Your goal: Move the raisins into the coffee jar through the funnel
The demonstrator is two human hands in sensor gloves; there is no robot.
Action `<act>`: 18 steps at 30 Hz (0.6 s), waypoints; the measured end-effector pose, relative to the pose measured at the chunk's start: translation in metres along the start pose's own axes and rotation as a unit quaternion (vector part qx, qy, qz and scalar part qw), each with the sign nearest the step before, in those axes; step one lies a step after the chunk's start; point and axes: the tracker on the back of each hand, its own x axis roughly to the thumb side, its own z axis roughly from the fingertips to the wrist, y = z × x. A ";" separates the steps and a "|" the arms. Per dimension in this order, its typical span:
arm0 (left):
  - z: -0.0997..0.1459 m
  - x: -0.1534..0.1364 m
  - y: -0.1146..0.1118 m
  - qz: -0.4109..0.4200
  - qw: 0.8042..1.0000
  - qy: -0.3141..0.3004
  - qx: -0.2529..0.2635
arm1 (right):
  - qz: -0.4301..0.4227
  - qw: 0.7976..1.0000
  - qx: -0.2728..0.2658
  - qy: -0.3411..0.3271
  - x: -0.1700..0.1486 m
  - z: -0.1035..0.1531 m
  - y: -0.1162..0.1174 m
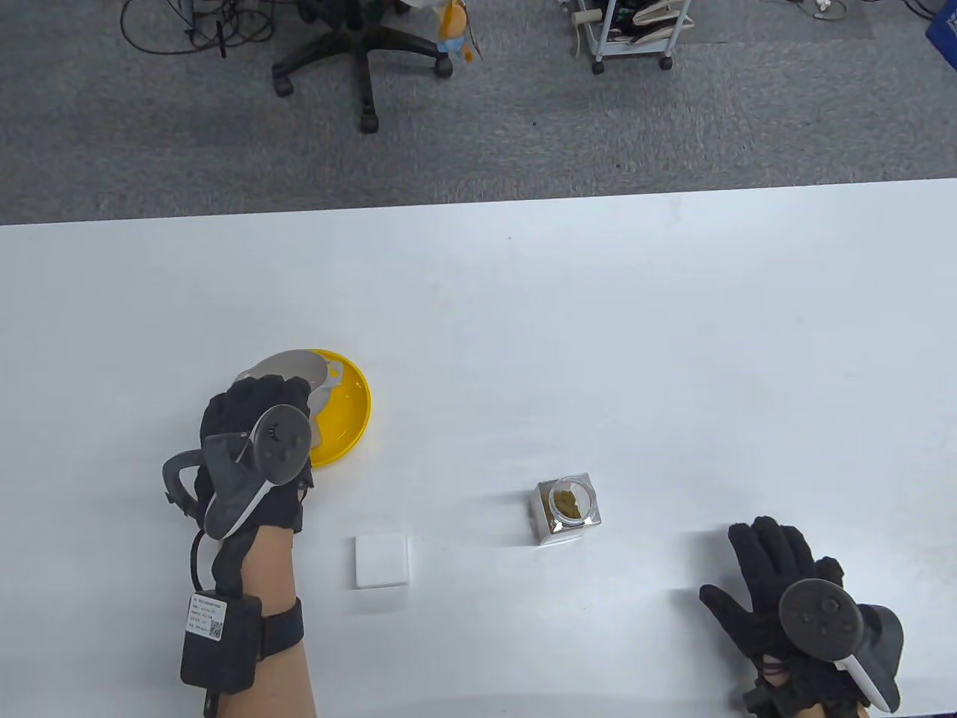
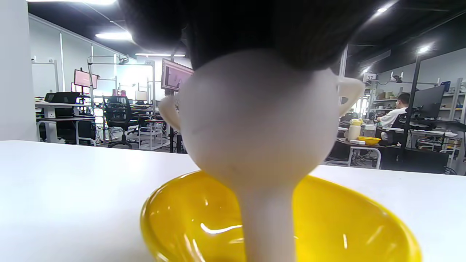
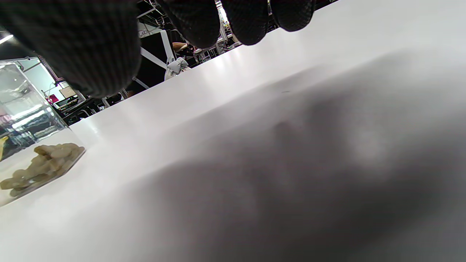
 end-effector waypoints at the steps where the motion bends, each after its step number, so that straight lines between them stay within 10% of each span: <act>1: -0.001 0.000 -0.002 -0.001 1.000 -0.001 -0.004 | 0.000 1.000 0.000 0.001 0.000 0.000 0.000; 18: -0.009 0.009 -0.028 -0.009 1.000 -0.013 -0.019 | -0.001 1.000 0.004 0.006 -0.001 -0.001 0.000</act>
